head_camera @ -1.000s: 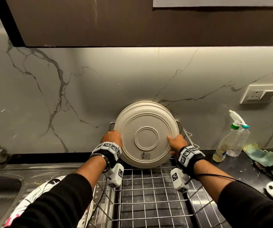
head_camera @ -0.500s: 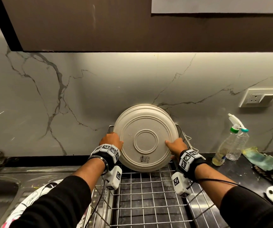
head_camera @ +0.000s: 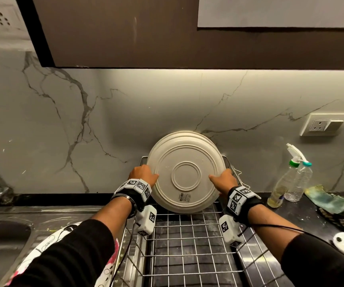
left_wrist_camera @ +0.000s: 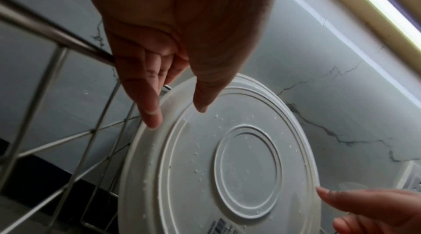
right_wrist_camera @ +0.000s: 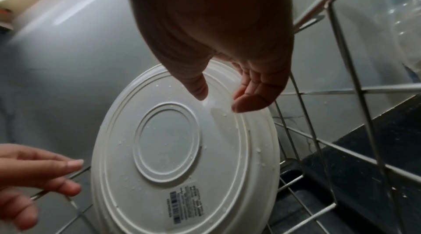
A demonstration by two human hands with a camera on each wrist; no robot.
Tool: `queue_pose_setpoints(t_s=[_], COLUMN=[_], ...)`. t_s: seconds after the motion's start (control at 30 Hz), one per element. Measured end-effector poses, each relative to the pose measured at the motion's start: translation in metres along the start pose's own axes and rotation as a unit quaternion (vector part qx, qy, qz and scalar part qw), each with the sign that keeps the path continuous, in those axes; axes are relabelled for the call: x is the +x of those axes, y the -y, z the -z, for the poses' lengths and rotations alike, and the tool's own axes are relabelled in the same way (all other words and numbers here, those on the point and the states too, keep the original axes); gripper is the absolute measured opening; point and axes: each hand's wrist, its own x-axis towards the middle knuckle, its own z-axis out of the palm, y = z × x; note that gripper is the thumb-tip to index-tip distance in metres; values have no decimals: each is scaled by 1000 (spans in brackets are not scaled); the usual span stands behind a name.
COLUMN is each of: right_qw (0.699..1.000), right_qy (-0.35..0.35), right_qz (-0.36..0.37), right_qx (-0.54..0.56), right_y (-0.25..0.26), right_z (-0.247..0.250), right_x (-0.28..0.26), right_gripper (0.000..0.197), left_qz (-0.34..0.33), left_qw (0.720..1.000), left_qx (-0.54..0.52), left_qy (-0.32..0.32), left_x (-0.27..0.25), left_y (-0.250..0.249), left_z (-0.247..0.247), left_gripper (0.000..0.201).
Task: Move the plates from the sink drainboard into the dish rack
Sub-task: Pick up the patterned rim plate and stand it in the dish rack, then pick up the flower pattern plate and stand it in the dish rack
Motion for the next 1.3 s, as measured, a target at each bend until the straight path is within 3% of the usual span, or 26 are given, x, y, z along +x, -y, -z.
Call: queue_pose_setpoints(t_s=[0.27,0.33,0.4,0.57,0.7,0.87,1.0,1.2,1.3], right_qw=[993,988,982,949,918,903,893,877,891], right_qy=[42,61,88,148,181,204,218,233,227], right_qz=[106,134,162,270,325,339,333,266,198], right_qx=[32,53,47,-67,-140,-166,-212,-325,-340], right_y=[50,71,91,141,183,224,233,192,154], right_z=[16,17,16,-13,-65,-148,-227,-317,-337], right_x=[-38,-53,-69,-118,-166,-225,-263,-276,-270], right_gripper=[55,57,57,53,53,51,47,47,48], left_qz=[1,-12,-32,-59,-36,20,43,48,52], left_qw=[983,981,986,998,997,998,994,986,981], left_qx=[-181,-195,-166,-1,63,24,-9,-29,-39], left_qy=[-6,-11,-3,18,41,57,98,159,184], left_x=[-10,-15,-20,-26,-39,-54,-59,-58,-57], left_y=[7,16,30,108,202,318,394,447,458], left_z=[51,71,90,129,147,150,132,90,69], left_gripper=[60,54,25,35,45,50,42,42,54])
